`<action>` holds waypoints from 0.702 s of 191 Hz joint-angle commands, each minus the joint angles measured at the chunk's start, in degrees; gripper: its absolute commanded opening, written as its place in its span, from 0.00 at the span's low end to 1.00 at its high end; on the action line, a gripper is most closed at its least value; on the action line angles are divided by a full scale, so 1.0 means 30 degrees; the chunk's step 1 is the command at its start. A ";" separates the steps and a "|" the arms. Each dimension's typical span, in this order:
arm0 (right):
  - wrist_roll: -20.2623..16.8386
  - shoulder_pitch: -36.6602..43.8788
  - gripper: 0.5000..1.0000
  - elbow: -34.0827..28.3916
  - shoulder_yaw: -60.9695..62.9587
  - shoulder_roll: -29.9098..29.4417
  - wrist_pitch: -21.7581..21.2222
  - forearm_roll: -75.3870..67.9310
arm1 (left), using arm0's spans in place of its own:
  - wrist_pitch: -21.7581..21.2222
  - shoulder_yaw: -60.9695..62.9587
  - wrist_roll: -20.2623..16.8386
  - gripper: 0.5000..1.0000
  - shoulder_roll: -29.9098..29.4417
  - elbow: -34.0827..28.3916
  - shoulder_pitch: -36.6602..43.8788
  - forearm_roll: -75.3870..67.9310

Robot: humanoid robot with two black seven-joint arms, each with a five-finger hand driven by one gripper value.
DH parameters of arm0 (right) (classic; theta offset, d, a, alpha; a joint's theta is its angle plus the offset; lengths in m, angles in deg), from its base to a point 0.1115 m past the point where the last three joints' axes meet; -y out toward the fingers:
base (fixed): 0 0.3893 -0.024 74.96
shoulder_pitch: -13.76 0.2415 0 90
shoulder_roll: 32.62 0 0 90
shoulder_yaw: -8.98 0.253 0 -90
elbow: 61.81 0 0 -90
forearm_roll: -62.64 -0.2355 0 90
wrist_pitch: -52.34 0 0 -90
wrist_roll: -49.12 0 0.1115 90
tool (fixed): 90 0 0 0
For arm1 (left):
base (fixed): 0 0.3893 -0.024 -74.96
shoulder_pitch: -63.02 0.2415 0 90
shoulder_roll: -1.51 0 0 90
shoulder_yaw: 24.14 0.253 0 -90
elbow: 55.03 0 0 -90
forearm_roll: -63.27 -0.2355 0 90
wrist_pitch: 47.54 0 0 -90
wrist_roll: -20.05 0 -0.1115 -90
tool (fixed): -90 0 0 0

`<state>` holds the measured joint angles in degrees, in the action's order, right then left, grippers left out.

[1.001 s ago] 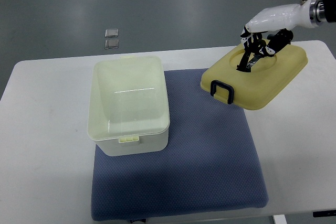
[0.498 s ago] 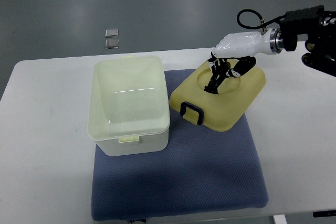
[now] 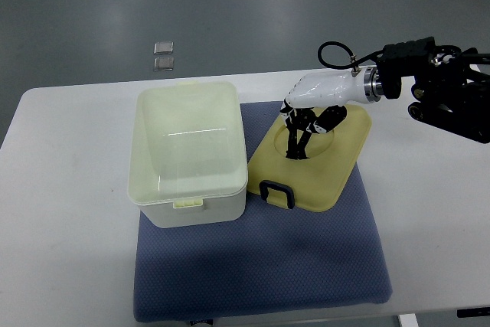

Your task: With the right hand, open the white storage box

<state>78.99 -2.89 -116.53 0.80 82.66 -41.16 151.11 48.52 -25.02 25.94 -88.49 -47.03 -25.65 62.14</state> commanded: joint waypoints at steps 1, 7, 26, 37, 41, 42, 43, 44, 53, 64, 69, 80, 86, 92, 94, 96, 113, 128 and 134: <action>0.0003 -0.0249 0.00 0.0106 0.0002 -0.0105 0.0083 -0.0015 | -0.0001 0.0001 0.0000 1.00 0.0000 0.0000 -0.0002 -0.0003; 0.0003 -0.0278 0.07 0.0106 0.0031 -0.0105 0.0083 -0.0015 | -0.0001 0.0001 0.0000 1.00 0.0000 0.0000 0.0028 -0.0003; 0.0003 -0.0424 0.59 0.0106 0.0090 -0.0076 0.0112 -0.0074 | -0.0001 0.0001 0.0000 1.00 0.0000 0.0000 -0.0002 -0.0003; 0.0003 -0.0395 0.84 0.0106 0.0119 -0.0018 0.0083 -0.0132 | -0.0001 0.0001 0.0000 1.00 0.0000 0.0000 0.0027 -0.0003; 0.0003 -0.0395 0.85 0.0106 0.0119 -0.0017 0.0053 -0.0162 | -0.0001 0.0001 0.0000 1.00 0.0000 0.0000 -0.0002 -0.0003; 0.0003 -0.0395 0.85 0.0106 0.0119 -0.0017 0.0053 -0.0162 | -0.0001 0.0001 0.0000 1.00 0.0000 0.0000 -0.0002 -0.0003; 0.0003 -0.0395 0.85 0.0106 0.0119 0.0012 0.0053 -0.0162 | -0.0001 0.0001 0.0000 1.00 0.0000 0.0000 0.0027 -0.0003; 0.0003 -0.0395 0.85 0.0106 0.0119 0.0012 0.0053 -0.0162 | -0.0001 0.0001 0.0000 1.00 0.0000 0.0000 0.0028 -0.0003; 0.0003 -0.0366 0.86 0.0106 0.0206 0.0100 -0.0005 -0.0308 | -0.0001 0.0001 0.0000 1.00 0.0000 0.0000 -0.0002 -0.0003; -0.0231 -0.0307 0.86 0.0106 0.0324 0.0275 -0.0034 -0.0367 | -0.0001 0.0001 0.0000 1.00 0.0000 0.0000 -0.0002 -0.0003; -0.0378 -0.0249 0.86 0.0106 0.0353 0.0305 -0.0005 -0.0455 | -0.0001 0.0001 0.0000 1.00 0.0000 0.0000 -0.0002 -0.0003; -0.0875 -0.0219 0.86 0.0164 0.0849 0.0363 0.0054 -0.1156 | -0.0001 0.0001 0.0000 1.00 0.0000 0.0000 -0.0002 -0.0003; -0.1110 -0.0219 0.86 0.0193 0.1464 0.0422 -0.0063 -0.1771 | -0.0001 0.0001 0.0000 1.00 0.0000 0.0000 -0.0002 -0.0003; -0.1315 -0.0278 0.86 0.0222 0.2138 0.0539 -0.0210 -0.2474 | -0.0001 0.0001 0.0000 1.00 0.0000 0.0000 -0.0002 -0.0003; -0.1316 -0.0278 0.86 0.0223 0.2140 0.0539 -0.0210 -0.2476 | -0.0001 0.0001 0.0000 1.00 0.0000 0.0000 -0.0002 -0.0003; -0.1374 -0.0307 0.86 0.0223 0.2375 0.0598 -0.0210 -0.2740 | -0.0001 0.0001 0.0000 1.00 0.0000 0.0000 -0.0002 -0.0003; -0.1959 -0.0512 0.86 0.0486 0.4306 0.0891 -0.0445 -0.5139 | -0.0001 0.0001 0.0000 1.00 0.0000 0.0029 -0.0002 -0.0003; -0.2720 -0.1126 0.86 0.0838 0.5829 0.0803 -0.0474 -0.7716 | -0.0001 0.0030 0.0000 1.00 0.0000 0.0030 -0.0002 -0.0003; -0.3101 -0.1507 0.86 0.0955 0.6445 0.0745 -0.0445 -0.8976 | -0.0001 0.0030 0.0000 1.00 0.0000 0.0030 -0.0002 -0.0003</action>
<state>72.78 -4.80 -114.88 14.15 85.17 -42.38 134.53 48.52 -24.99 25.94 -88.49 -47.02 -25.66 62.12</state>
